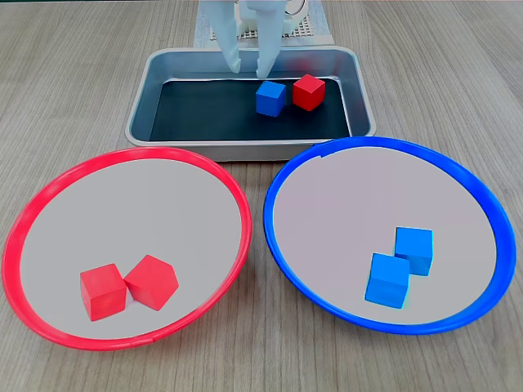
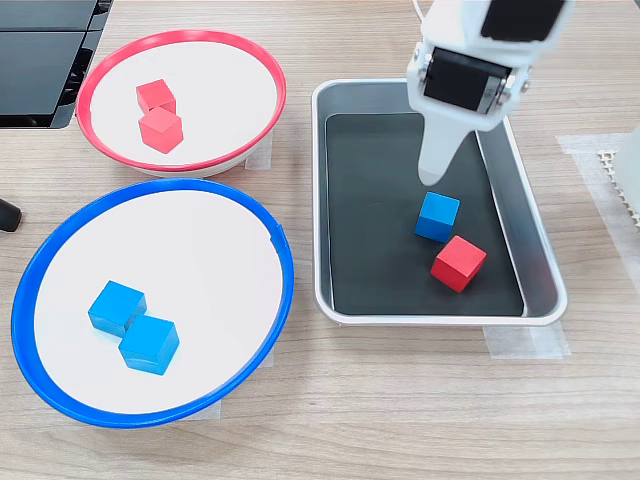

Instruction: Move six blocks tray to matching dishes

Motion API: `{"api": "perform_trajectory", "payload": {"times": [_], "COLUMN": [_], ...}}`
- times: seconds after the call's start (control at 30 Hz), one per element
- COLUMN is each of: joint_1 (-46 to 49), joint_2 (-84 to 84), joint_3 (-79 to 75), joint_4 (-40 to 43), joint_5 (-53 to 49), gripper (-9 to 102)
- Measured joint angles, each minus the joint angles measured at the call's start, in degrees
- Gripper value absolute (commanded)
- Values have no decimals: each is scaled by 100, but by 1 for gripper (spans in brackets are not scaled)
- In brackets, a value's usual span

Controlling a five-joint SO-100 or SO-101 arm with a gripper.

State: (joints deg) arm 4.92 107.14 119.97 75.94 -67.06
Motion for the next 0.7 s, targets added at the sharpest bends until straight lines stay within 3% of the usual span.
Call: {"api": "perform_trajectory", "payload": {"times": [0.43, 0.63, 0.7], "joint_1": [-316, -343, -387], "joint_2": [-343, -396, -396], "joint_3": [475, 536, 536], "joint_4": [-536, -606, -615], "joint_5": [185, -26, -132], "gripper": [16, 0, 0]}}
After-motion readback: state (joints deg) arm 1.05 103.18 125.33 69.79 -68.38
